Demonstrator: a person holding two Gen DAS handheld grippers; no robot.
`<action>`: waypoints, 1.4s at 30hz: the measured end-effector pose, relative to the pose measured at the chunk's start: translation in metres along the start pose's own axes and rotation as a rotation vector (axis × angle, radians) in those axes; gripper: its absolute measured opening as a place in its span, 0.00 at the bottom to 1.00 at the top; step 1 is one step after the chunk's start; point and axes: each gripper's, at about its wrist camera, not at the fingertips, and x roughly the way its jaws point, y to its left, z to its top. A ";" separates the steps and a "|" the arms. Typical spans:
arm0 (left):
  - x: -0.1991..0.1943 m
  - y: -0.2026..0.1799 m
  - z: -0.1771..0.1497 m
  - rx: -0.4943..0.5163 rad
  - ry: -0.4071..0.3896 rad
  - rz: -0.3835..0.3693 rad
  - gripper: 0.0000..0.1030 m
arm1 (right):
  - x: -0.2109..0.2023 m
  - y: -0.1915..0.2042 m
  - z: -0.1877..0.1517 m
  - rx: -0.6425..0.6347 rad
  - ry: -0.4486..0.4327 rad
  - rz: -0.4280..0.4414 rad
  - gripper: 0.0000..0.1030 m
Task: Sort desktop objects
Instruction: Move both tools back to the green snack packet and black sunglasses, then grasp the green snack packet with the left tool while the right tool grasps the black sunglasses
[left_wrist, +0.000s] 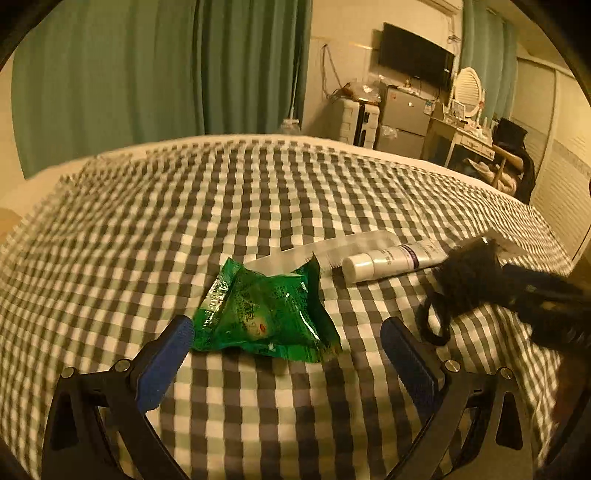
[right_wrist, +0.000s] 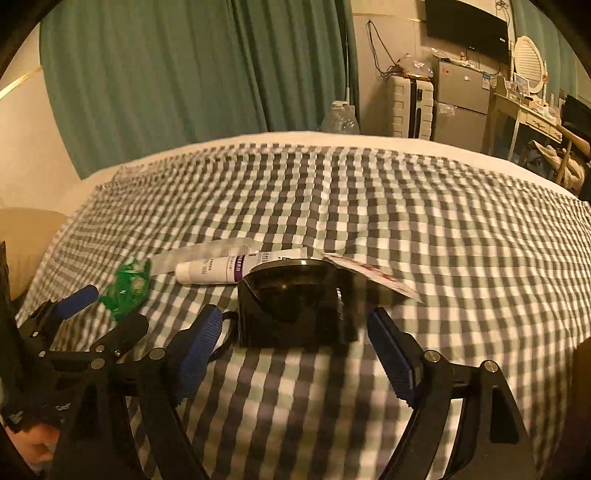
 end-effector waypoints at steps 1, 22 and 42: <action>0.003 0.001 0.003 -0.015 -0.001 0.003 1.00 | 0.004 0.001 0.000 0.004 0.003 0.001 0.79; -0.002 0.020 0.002 -0.059 0.012 -0.075 0.44 | -0.008 -0.002 -0.011 0.031 0.024 -0.011 0.73; -0.148 0.024 -0.050 -0.218 -0.003 -0.059 0.43 | -0.141 0.050 -0.033 -0.018 -0.049 0.104 0.73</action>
